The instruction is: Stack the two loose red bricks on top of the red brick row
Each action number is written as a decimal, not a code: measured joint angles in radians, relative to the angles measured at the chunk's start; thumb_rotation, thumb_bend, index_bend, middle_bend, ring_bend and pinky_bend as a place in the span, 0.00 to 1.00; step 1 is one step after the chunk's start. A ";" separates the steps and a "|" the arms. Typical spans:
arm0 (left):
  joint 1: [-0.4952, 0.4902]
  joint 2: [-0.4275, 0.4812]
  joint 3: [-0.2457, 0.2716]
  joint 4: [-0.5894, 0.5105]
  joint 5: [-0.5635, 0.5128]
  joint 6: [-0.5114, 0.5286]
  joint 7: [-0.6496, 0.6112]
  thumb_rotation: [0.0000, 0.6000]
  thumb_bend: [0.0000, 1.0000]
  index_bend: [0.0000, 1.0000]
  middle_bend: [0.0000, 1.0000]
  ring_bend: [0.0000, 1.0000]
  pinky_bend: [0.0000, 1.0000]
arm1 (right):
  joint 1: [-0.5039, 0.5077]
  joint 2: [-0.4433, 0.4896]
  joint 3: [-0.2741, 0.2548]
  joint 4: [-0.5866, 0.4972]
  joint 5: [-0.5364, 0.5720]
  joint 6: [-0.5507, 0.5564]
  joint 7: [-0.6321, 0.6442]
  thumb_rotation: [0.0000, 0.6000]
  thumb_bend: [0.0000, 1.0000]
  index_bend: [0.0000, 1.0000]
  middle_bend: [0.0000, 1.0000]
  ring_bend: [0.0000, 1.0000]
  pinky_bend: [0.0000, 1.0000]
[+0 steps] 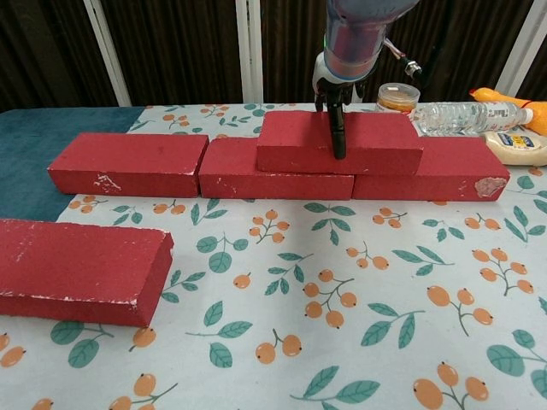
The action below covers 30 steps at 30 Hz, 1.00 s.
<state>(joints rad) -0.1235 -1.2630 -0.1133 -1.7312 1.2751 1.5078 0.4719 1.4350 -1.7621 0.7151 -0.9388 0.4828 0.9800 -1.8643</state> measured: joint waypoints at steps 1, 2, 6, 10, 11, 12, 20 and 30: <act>0.000 0.000 0.000 0.000 0.000 0.000 0.000 1.00 0.01 0.00 0.00 0.00 0.11 | 0.000 0.001 0.000 -0.002 0.001 0.001 -0.001 1.00 0.14 0.00 0.04 0.00 0.00; 0.000 0.000 0.000 0.000 0.001 0.001 0.000 1.00 0.01 0.00 0.00 0.00 0.11 | 0.000 0.003 0.001 -0.006 0.000 0.002 -0.001 1.00 0.14 0.00 0.04 0.00 0.00; 0.001 0.000 0.001 -0.001 0.003 0.005 -0.001 1.00 0.01 0.00 0.00 0.00 0.11 | -0.002 0.008 0.001 -0.017 -0.006 0.006 0.007 1.00 0.14 0.00 0.03 0.00 0.00; 0.003 -0.001 0.000 -0.002 0.001 0.009 0.003 1.00 0.01 0.00 0.00 0.00 0.11 | -0.006 0.014 0.003 -0.029 -0.017 0.004 0.023 1.00 0.14 0.00 0.03 0.00 0.00; 0.003 -0.001 0.001 -0.003 0.001 0.009 0.002 1.00 0.01 0.00 0.00 0.00 0.11 | -0.007 0.018 0.004 -0.035 -0.020 0.005 0.028 1.00 0.14 0.00 0.03 0.00 0.00; 0.003 -0.001 0.001 -0.003 0.002 0.010 0.002 1.00 0.01 0.00 0.00 0.00 0.11 | -0.008 0.021 0.004 -0.041 -0.021 0.006 0.030 1.00 0.14 0.00 0.02 0.00 0.00; 0.005 0.004 -0.004 -0.001 0.001 0.013 -0.013 1.00 0.01 0.00 0.00 0.00 0.11 | -0.023 0.084 0.020 -0.161 -0.031 0.037 0.052 1.00 0.14 0.00 0.01 0.00 0.00; 0.008 0.025 -0.003 -0.002 0.013 0.009 -0.062 1.00 0.01 0.00 0.00 0.00 0.11 | -0.186 0.318 0.037 -0.684 -0.152 0.110 0.185 1.00 0.14 0.00 0.01 0.00 0.00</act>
<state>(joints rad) -0.1150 -1.2381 -0.1163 -1.7336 1.2882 1.5172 0.4101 1.2494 -1.4439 0.7524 -1.6226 0.3305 1.0901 -1.6795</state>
